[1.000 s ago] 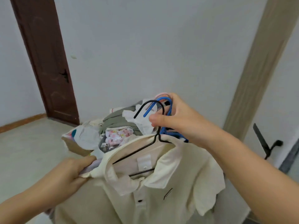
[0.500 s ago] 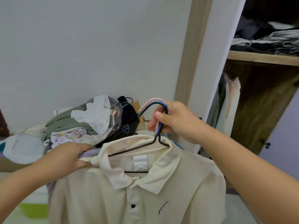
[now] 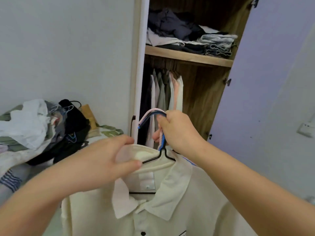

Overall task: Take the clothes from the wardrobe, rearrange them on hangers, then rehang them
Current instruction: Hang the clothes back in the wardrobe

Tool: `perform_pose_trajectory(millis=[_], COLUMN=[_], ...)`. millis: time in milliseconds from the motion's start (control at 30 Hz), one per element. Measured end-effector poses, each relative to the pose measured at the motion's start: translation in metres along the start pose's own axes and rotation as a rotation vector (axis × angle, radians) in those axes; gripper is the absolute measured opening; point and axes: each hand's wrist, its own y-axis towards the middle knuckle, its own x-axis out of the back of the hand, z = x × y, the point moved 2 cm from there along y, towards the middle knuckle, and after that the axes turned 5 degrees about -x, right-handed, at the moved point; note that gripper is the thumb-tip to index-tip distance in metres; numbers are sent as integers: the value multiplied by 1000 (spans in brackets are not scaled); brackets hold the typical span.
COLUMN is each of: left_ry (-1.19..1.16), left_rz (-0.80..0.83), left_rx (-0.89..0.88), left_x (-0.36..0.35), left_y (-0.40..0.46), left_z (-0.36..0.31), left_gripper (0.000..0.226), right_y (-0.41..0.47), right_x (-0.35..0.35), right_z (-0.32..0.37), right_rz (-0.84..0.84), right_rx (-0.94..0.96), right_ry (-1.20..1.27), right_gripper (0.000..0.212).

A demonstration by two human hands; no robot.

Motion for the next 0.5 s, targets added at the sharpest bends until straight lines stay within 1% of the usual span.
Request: perform_pose_trajectory(millis=[33,67,100,133,200,233,300,367,400,433,467,500], left_ry=[12,33,64,105,135,123,56,-10,-31,-46,-66,-85], left_rz=[-25,-25,-30,-48,-43,-23,19,22,9,-7,-22,-27], left_rx=[-15,-20,-13,-22,-75,-107,-163,-197,-198,-193,-188,-178], left_x=[-21,-43,-66,-84,-112,-122,-140,-155,-159,-163,-165,-166], left_y=[16,32,50,66,92,102,118,133,142,151,161,171], left_z=[-25,-43,-61,-71,-84,-87,-93,-99,-102,-103,-104,-103], left_gripper=[74,66,50,44,47,47,43,38,40,43,43,42], right_y=[-4,-7,-11,-14,-18,-18,-18,-14,-12,-9,-9,-12], right_x=[11,17,29,37,60,70,90,115,130,145,161,175], right_z=[-7,-11,-19,-25,-43,-51,-70,-89,-101,-118,-139,-159], right_rz=[-22,-33,-54,-67,-100,-91,7,123,185,251,315,387], right_rx=[27,59,85,95,122,140,148,131,97,23,-71,-158], right_ry=[-71,-154,-215,-241,-301,-331,-330,-252,-243,-261,-317,-422], right_gripper=[30,31,31,29,30,33,33,23,19,23,33,39])
